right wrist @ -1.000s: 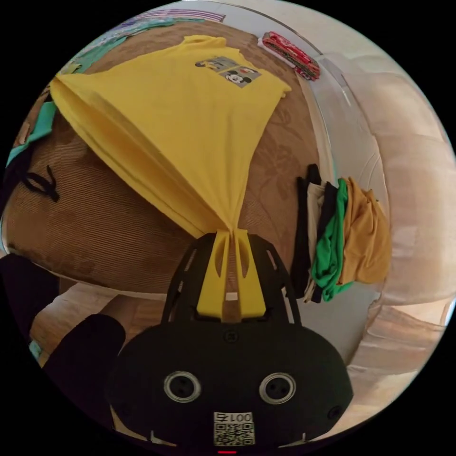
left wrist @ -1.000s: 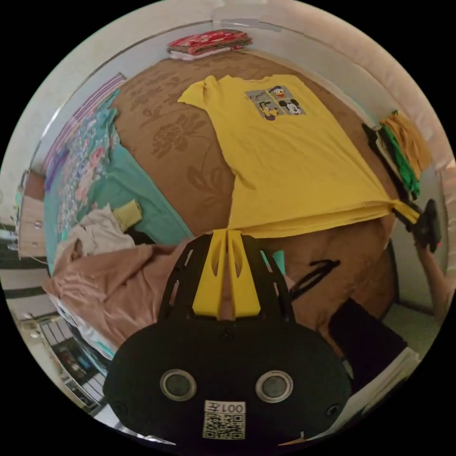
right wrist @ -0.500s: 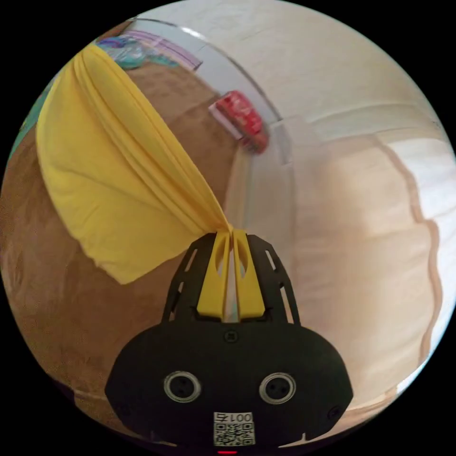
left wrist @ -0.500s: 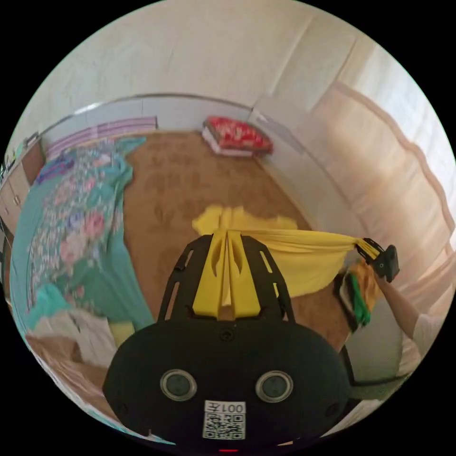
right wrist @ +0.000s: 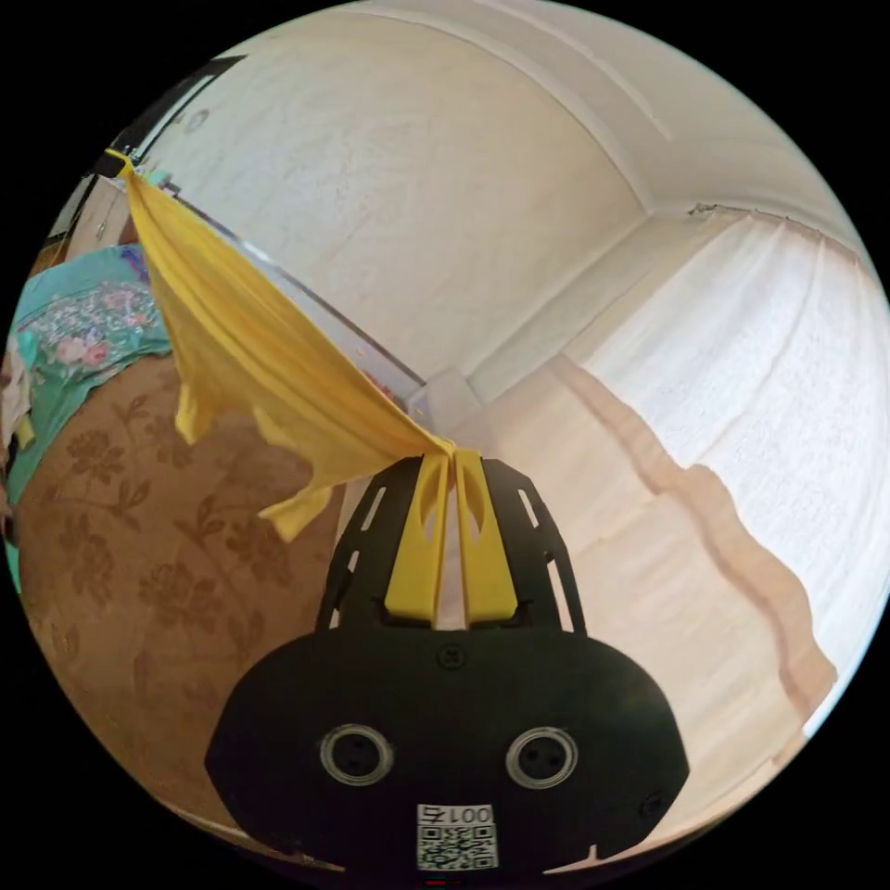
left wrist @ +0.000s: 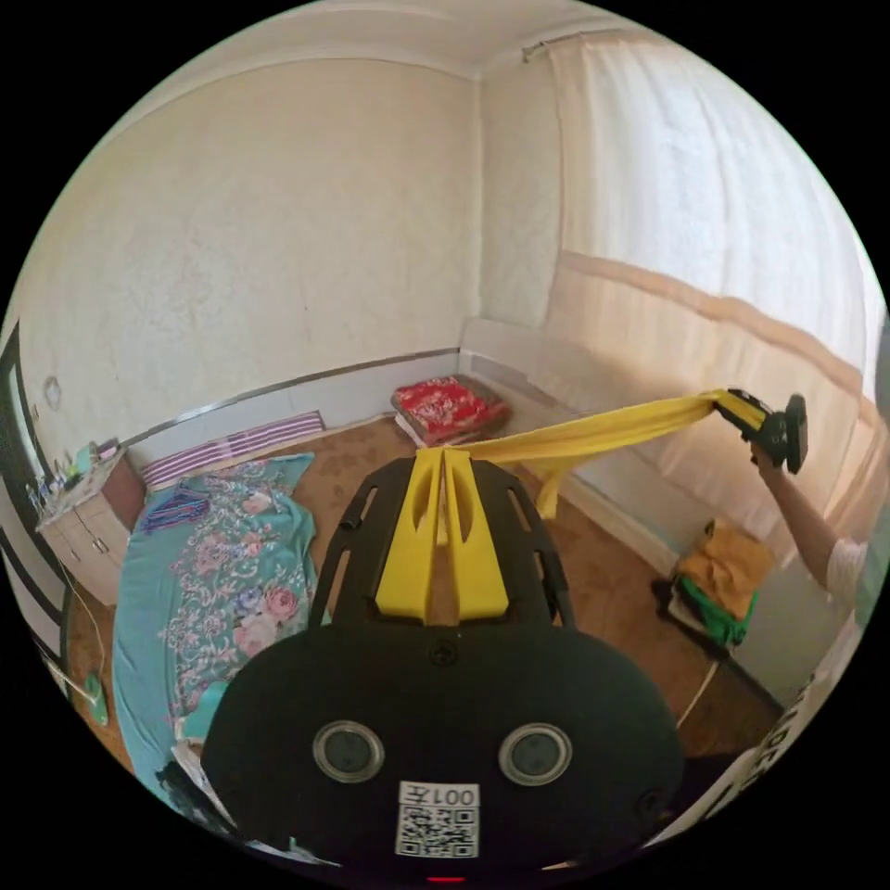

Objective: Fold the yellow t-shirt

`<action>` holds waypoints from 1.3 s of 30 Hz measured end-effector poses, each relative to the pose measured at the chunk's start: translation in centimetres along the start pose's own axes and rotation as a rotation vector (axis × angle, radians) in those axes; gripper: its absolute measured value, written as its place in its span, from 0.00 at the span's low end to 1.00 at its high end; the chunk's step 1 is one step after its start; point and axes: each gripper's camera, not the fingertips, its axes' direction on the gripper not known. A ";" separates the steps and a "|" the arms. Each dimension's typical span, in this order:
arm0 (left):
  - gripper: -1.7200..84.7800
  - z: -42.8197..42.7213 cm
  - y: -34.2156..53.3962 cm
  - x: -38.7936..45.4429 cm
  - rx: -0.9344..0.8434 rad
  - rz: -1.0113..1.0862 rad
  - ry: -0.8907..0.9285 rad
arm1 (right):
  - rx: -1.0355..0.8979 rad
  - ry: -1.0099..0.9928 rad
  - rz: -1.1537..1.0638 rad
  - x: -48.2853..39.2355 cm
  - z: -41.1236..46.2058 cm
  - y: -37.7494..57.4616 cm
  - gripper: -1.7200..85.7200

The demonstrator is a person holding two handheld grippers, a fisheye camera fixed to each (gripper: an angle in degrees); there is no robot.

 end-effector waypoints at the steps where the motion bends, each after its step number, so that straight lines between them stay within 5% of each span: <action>1: 0.01 -0.3 2.2 1.3 -0.037 0.029 -0.001 | -0.013 -0.041 -0.020 -0.9 -1.1 2.3 0.03; 9: 0.01 4.8 18.6 8.2 -0.400 0.046 0.079 | -0.378 -0.320 -0.252 -12.4 -2.9 19.9 0.03; 16: 0.01 11.3 30.1 13.2 -0.711 -0.235 0.185 | -0.701 -0.472 -0.371 -21.3 -0.7 33.0 0.03; 39: 0.06 13.3 31.0 25.5 -1.154 -0.185 0.244 | -0.910 -0.741 -0.354 -18.3 -4.3 39.5 0.05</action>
